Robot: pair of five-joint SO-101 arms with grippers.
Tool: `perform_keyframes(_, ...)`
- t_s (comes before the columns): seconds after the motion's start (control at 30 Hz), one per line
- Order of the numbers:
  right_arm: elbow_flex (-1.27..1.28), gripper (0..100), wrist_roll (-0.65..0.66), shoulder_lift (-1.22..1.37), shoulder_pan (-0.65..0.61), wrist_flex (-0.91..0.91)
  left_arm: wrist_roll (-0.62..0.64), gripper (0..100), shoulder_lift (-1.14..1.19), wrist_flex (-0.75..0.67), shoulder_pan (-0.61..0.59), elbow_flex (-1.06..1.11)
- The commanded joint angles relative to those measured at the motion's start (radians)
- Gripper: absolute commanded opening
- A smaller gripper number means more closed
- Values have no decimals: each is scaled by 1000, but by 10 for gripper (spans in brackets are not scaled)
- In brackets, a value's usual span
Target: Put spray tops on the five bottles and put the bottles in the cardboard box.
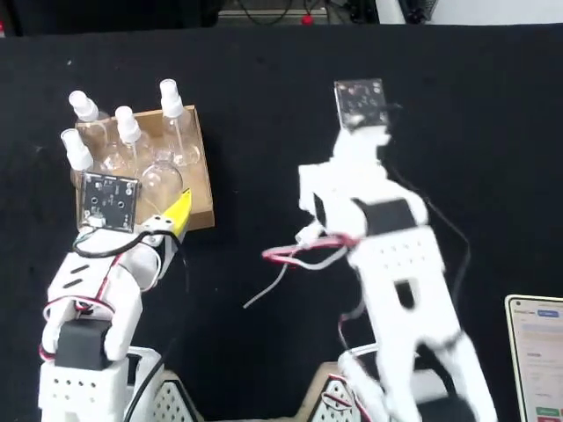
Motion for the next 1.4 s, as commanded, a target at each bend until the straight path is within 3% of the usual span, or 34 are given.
perform_keyframes(0.0,-105,138,-106,189,-18,44,75,195,-49,-77,-8,71)
perform_keyframes(0.17,-147,224,-176,371,-20,84,114,195,-87,-144,-1,170)
perform_keyframes(0.37,-147,226,-356,481,-17,84,114,195,-130,-143,1,200)
perform_keyframes(0.8,-143,226,-514,516,-20,77,107,195,-141,-143,1,223)
perform_keyframes(1.07,-154,221,-514,676,-15,8,107,195,-141,-143,1,223)
perform_keyframes(1.23,-182,70,-505,694,-14,38,107,195,-141,-143,-2,223)
perform_keyframes(1.3,-182,8,-453,680,-15,35,107,195,-141,-143,-1,223)
perform_keyframes(1.37,-182,11,-377,654,-17,37,107,195,-141,-143,-1,223)
